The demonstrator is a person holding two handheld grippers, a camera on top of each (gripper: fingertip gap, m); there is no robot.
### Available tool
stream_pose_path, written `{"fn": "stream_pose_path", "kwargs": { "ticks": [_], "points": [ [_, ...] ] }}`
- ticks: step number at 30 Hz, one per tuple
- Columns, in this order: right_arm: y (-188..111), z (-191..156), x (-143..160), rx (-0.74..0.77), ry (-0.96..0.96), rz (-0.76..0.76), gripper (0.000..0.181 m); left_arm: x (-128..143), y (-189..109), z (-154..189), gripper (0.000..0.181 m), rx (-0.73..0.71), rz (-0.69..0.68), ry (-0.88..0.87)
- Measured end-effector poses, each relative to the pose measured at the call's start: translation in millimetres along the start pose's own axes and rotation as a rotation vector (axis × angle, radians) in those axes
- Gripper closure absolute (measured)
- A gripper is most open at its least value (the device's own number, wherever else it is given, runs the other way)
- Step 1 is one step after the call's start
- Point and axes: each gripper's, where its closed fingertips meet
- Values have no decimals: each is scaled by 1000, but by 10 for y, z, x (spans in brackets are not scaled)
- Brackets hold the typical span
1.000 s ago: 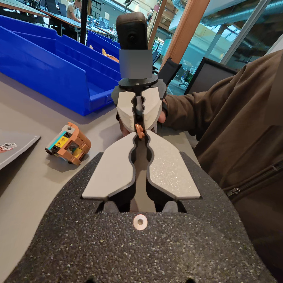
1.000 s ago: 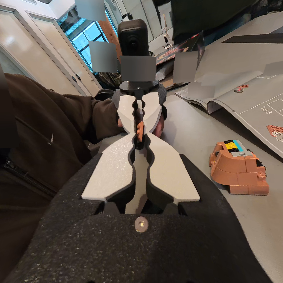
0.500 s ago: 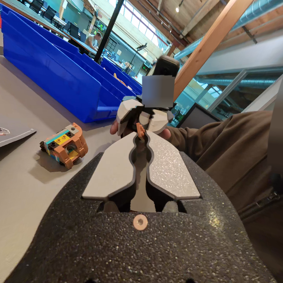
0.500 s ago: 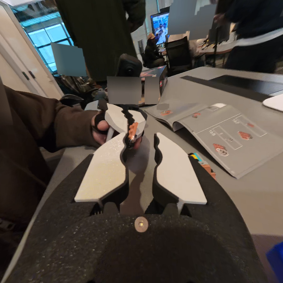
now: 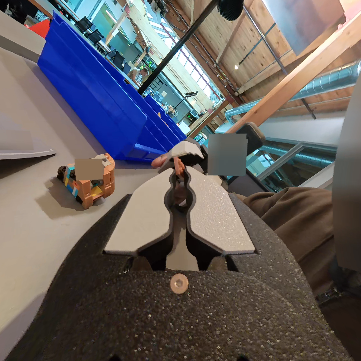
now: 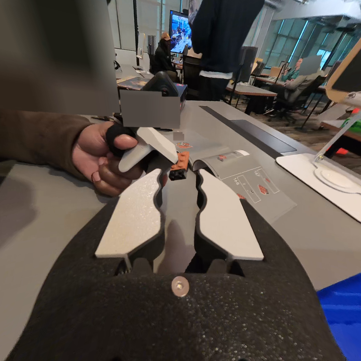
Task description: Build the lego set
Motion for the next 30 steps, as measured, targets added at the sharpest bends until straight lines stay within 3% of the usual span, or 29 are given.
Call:
{"fn": "stream_pose_path", "kwargs": {
  "ticks": [7,12,17,24,30],
  "points": [
    [17,9,48,31,-32,-46,163,12,16,-14,173,-2,-13,-31],
    [28,-14,118,-26,82,-73,163,-119,-24,-176,151,-167,31,246],
    [130,-145,567,-106,253,-320,163,-343,-138,-364,145,-351,124,492],
    [148,-251,823,-114,360,-486,163,-433,-196,-437,148,-404,188,533],
    [134,-268,814,-144,376,-470,158,-411,-190,-445,148,-395,180,542]
  ]
}}
Point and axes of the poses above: each gripper's, where its closed fingertips meet, y out along the fingers, x out of its underside, z = x × y across the jaws, and after that the axes turned 12 degrees about -x, right-handed
